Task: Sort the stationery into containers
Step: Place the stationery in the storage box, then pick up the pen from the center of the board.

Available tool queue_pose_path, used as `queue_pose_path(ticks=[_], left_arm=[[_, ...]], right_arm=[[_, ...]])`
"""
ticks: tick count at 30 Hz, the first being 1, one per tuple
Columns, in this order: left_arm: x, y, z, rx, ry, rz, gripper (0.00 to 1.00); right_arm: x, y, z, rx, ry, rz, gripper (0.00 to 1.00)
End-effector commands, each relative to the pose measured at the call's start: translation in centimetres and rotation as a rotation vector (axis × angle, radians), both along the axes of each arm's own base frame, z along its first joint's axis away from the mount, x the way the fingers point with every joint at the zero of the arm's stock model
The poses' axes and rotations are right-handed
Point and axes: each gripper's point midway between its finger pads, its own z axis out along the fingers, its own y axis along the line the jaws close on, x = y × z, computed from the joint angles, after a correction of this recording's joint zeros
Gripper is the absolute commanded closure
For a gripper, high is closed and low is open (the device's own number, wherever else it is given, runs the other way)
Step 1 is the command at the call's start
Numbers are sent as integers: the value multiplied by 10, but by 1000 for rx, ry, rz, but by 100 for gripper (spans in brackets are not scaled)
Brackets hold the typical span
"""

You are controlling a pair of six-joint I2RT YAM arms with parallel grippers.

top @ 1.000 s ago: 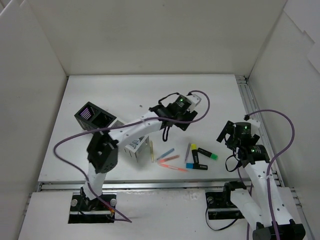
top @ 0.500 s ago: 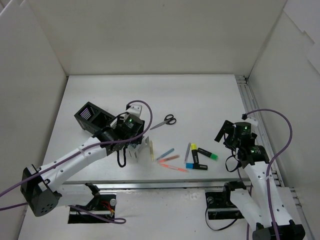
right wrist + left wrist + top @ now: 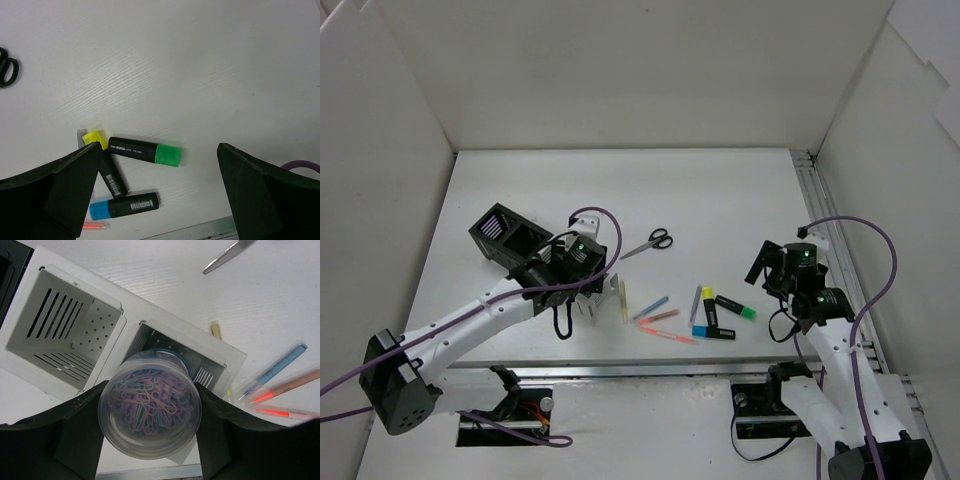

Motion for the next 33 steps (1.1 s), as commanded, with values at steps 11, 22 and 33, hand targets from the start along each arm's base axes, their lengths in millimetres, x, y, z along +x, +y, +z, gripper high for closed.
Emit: queue_pose_path(ticks=[11,22,33], left_arm=[[3,0,37,-90,-96,15,1],[5,16,91,-120,-256,7,0],[3,31,87,-100,-268,31,1]], right_arm=[[12,10,8,-39,-39,54,4],[23,81,-32,-184,197,409,2],[0,121,-65,-130,407,494,17]])
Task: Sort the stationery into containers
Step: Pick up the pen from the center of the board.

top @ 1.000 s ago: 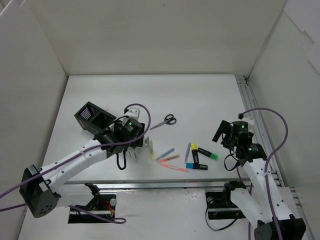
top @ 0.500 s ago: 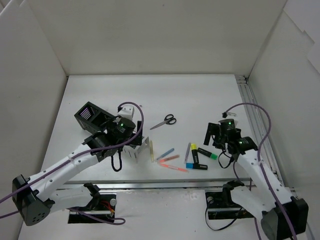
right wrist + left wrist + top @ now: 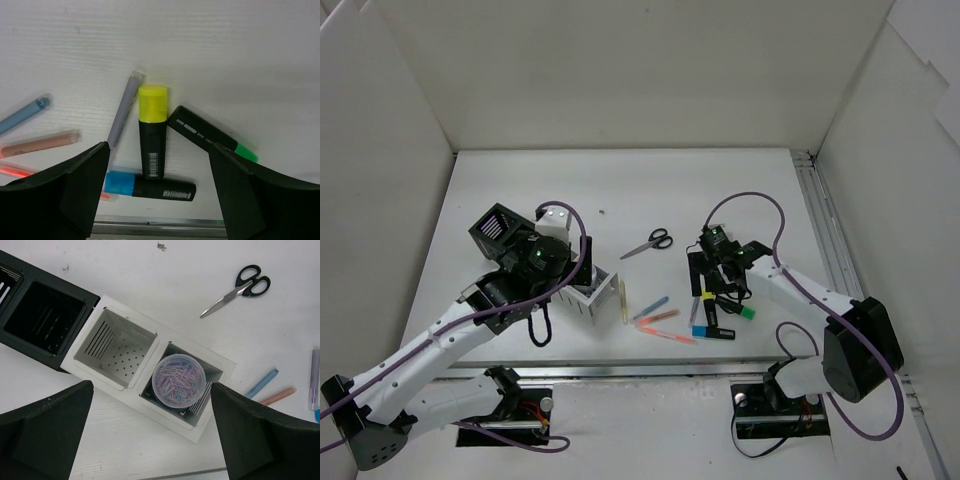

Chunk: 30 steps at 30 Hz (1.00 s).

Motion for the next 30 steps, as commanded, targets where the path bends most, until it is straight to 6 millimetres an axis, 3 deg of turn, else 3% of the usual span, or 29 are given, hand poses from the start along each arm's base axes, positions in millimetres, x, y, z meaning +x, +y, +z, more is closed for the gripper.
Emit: queue_pose_path(ticks=[1,2,3,6,11,16,24,30], left_arm=[[7,4,13,-8,-48,26,1],[7,4,11,-7,-48,24,1],[7,3,11,-8,-47,18,0],[8,4,8,-6,-44,22,1],[9,4,5,-7,-35,21,0],[11,6,0,-3,-26,28,1],[11,9,-1,-5,-24,37,1],[12,13,-3,1,-20,55,1]], right_arm=[[-16,12,-6,50,74,-31,24],[-21,8,-15,40,100,-70,27],[-24,6,-19,29,112,-86,39],[-30,2,-32,11,154,-128,50],[-35,2,-46,-13,208,-150,51],[-32,5,-45,-10,204,-148,61],[-32,7,-47,-15,225,-131,68],[-32,9,-49,-30,264,-92,66]])
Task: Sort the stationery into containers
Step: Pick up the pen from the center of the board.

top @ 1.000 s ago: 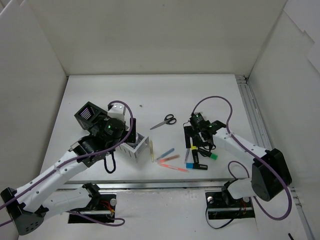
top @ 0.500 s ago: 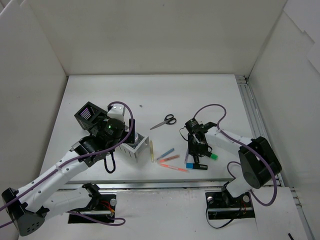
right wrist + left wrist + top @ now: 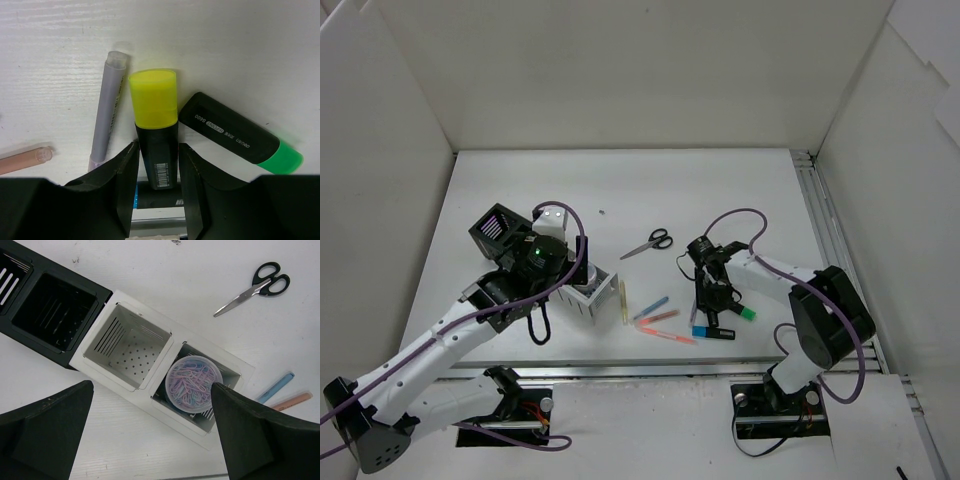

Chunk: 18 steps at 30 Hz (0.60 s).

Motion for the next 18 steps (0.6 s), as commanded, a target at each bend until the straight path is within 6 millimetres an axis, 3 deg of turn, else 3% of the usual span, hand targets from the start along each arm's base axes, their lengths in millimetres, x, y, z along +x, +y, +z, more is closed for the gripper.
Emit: queue_pose_path(ticks=[1,6,13,17,18], left_arm=[[5,2,10,-19,-40,20,0],[2,10,11,-20,-48,46,0],[0,17,13,-23,-62,67,0],[-1,23,17,-31,-73,87,0],[-1,24,17,-32,-73,93,0]], right_arm=[[-1,3,5,-11,40,29,65],[2,5,5,-30,75,47,68],[4,6,6,-33,71,59,95],[19,20,25,7,-11,98,100],[30,24,39,23,-64,102,100]])
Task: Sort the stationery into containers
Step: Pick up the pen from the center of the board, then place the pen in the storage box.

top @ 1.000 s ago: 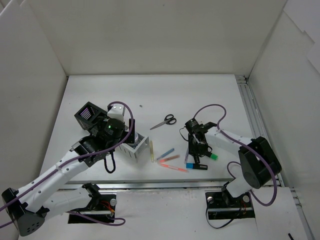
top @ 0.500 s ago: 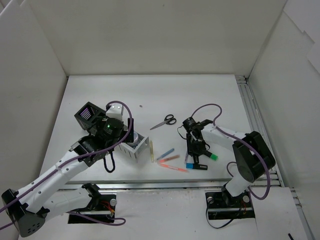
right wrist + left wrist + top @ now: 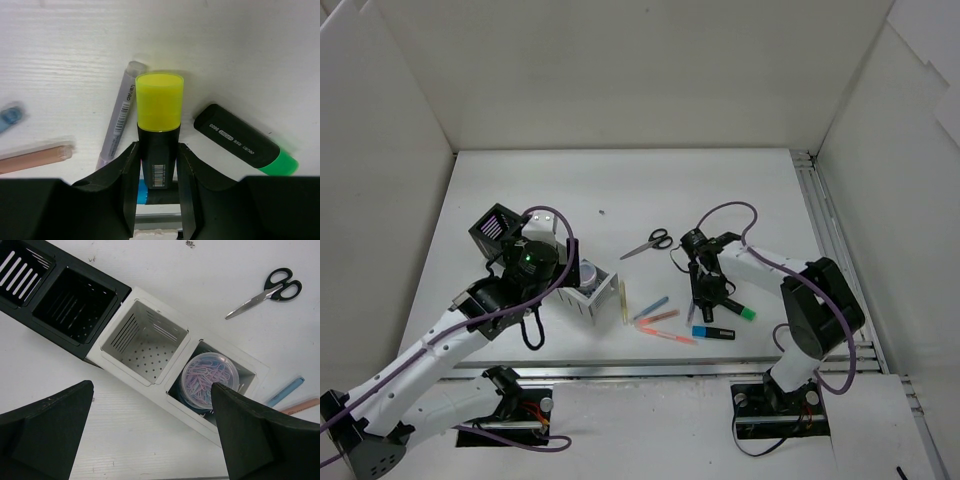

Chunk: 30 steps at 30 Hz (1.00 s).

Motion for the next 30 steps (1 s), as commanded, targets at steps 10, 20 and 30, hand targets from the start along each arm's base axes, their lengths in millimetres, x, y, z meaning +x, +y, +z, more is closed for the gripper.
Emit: queue_pose_path(ticks=[10,20,30], left_arm=[[4,30,19,-94,-31,194,1],[-21,92,5,-225,-13,495,1],[-21,97,-14,-245,77,549,1]], right_arm=[[115,89,190,296,-716,201,100],[101,241,295,844,-1100,710,100],[83,344,290,1080,-1160,927,99]])
